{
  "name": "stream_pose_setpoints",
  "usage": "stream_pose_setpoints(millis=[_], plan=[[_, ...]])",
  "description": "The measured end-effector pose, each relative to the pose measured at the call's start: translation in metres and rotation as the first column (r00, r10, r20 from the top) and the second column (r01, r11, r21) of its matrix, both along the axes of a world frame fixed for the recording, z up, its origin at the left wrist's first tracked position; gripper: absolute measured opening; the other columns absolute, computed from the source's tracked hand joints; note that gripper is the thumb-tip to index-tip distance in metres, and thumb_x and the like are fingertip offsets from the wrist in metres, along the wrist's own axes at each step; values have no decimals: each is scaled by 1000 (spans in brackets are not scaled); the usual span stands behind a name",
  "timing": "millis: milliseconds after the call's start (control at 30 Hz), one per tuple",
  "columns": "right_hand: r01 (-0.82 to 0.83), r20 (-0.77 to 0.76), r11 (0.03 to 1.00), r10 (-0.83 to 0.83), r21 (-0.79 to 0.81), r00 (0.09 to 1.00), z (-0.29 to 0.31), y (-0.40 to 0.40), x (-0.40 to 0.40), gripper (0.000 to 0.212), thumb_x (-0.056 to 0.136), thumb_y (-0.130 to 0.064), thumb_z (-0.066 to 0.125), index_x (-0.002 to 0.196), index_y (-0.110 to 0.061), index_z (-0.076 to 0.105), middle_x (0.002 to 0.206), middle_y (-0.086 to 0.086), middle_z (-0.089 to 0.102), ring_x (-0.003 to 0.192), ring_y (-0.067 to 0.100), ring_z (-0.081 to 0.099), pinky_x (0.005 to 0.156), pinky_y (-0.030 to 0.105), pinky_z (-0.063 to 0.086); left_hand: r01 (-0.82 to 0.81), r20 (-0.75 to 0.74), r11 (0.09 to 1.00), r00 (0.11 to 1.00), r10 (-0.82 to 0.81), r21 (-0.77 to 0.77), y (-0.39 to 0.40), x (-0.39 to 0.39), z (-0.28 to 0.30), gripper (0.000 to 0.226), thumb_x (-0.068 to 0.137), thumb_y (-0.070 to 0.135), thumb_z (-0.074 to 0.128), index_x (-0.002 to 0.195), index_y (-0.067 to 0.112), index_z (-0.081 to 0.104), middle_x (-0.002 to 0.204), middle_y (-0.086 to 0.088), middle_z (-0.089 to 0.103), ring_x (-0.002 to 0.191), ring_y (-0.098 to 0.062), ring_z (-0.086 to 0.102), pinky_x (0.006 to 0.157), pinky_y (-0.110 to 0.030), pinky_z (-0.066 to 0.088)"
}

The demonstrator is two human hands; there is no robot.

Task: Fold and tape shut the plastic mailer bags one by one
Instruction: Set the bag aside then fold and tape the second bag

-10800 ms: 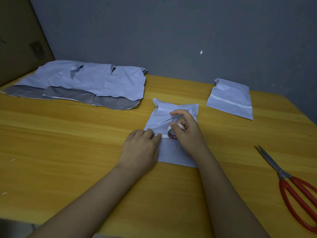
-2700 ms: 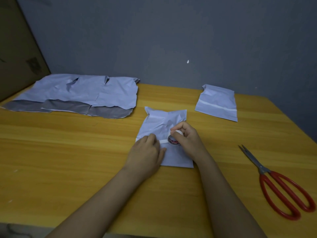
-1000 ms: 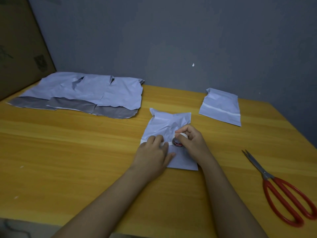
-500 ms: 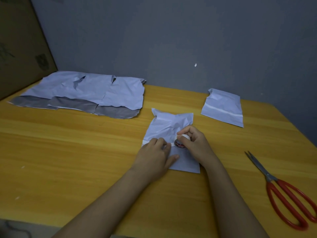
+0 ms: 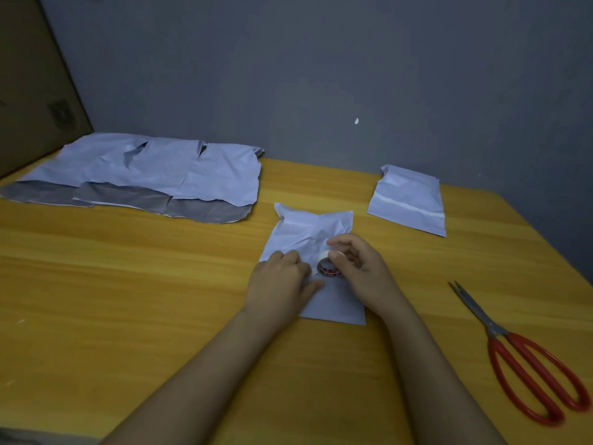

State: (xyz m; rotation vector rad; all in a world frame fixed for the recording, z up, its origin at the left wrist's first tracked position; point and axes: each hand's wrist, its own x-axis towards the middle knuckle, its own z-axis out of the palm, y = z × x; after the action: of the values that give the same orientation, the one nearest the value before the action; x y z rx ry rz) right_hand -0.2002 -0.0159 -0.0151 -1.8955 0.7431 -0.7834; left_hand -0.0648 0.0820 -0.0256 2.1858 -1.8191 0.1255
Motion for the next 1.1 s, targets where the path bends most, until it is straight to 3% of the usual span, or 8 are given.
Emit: stream_pose_setpoints(millis=[133,233,300,467,667,800,1000,1100], plan=[[-7,13,996,8,-87,1000,-2,1,-1,12,93,-11,58,90,-22,63,91,-7,65,86,4,61,73,15,48,4,47,998,999,-1,-69,-7,1,-2,43,88,59,49,94,18,63,95,-1,55,93,-21,51,67,-30,35],[-65,-62,992,59,-108,996,-3,-5,-6,18,93,-9,59,100,-25,64,101,-9,66,95,4,62,79,18,49,68,54,985,997,-60,-158,-10,4,-13,40,79,55,64,75,15,61,76,-4,55,72,-27,55,54,-32,37],[-111,-120,986,97,-123,988,-4,-9,-8,32,92,-2,57,108,-29,62,110,-8,65,102,7,61,84,22,50,65,38,976,998,-58,-206,-10,6,-19,45,79,59,53,72,15,60,73,-4,54,66,-26,53,50,-32,42],[-145,-190,984,123,-105,974,0,-16,-10,46,94,-3,53,105,-48,57,113,-12,62,103,7,59,83,25,50,58,-6,963,998,-62,-262,-11,8,-28,50,80,62,43,79,16,61,77,-5,53,68,-26,49,53,-37,44],[-109,-155,980,83,-164,984,-9,-14,-3,36,98,-5,47,119,-31,61,100,7,57,88,9,54,76,15,43,18,-70,963,997,-38,-269,-11,8,-32,52,81,64,42,85,16,60,82,-6,51,74,-28,47,60,-41,45],[-125,-167,966,88,-225,982,-11,-12,-8,41,95,-2,52,125,-30,58,89,-6,53,78,3,51,70,13,39,3,-85,963,996,-27,-270,-11,8,-33,51,81,64,41,86,17,60,83,-5,50,75,-27,47,61,-40,44],[-103,-190,959,53,-263,980,-14,-9,-12,48,92,-5,57,130,-34,52,97,-14,57,89,4,56,80,22,47,18,-67,962,997,-37,-271,-9,9,-32,49,84,61,40,86,17,61,83,-4,50,73,-26,46,61,-40,44],[-57,-145,981,29,-188,989,-13,-7,-11,40,91,-6,59,118,-35,53,97,-17,62,93,2,61,82,27,51,30,-57,953,997,-49,-300,-8,9,-31,41,88,51,42,82,15,60,80,-5,49,72,-27,46,60,-39,43]])
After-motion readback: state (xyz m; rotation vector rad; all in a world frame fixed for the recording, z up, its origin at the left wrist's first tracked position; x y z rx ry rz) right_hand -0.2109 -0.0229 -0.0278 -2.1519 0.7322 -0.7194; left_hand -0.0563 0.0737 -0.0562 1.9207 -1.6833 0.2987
